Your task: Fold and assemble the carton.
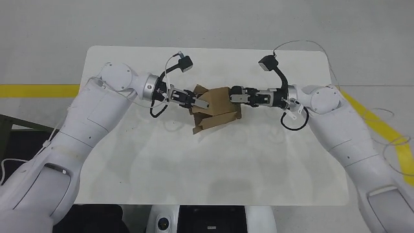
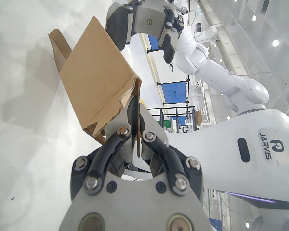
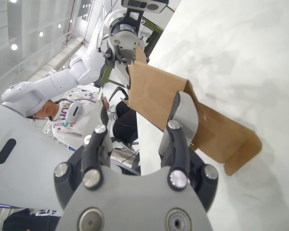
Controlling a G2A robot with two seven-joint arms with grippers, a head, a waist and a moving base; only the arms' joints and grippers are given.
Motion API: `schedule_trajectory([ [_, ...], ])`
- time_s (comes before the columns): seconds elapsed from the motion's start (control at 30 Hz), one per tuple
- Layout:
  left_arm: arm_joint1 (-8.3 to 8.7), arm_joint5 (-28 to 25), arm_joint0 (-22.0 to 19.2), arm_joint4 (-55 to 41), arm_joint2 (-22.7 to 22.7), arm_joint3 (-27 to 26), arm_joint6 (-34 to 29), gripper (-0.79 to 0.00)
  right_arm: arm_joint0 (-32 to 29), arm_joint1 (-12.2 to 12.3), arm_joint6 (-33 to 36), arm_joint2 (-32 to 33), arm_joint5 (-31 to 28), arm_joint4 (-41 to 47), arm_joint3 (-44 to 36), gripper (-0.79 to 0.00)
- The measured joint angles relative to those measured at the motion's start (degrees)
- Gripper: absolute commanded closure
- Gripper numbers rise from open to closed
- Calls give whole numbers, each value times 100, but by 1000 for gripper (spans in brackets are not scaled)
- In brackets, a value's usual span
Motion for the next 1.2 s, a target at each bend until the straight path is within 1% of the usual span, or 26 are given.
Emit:
schedule_trajectory([
  [0.13,1,2,-8,1,1,-32,-3,0,23,-19,32,-27,48,-146,83,-443],
  [0.37,10,-16,-24,5,-1,-67,15,0,0,-82,131,-120,96,-81,94,-437],
  [0.5,17,-29,-19,-1,2,-76,29,0,16,-128,175,-189,113,-36,126,-419],
  [0.57,22,-36,-11,4,4,-82,36,0,35,-153,190,-227,129,-7,134,-394],
  [0.7,38,-35,4,15,4,-74,34,0,70,-184,219,-273,158,60,162,-372],
  [0.8,50,-32,14,21,3,-66,31,0,83,-189,247,-282,186,137,193,-320],
  [0.87,57,-27,31,13,8,-62,26,0,81,-184,271,-281,210,195,205,-265],
  [0.97,72,-17,63,10,13,-48,17,0,66,-170,328,-284,267,304,172,-222],
  [1.07,87,-6,90,8,15,-50,5,0,49,-148,375,-292,313,370,130,-197],
  [1.13,96,8,97,18,19,-60,-9,0,39,-137,398,-301,336,453,83,-197],
  [1.2,106,25,96,33,24,-74,-26,-22,53,-123,446,-326,384,503,24,-197],
])
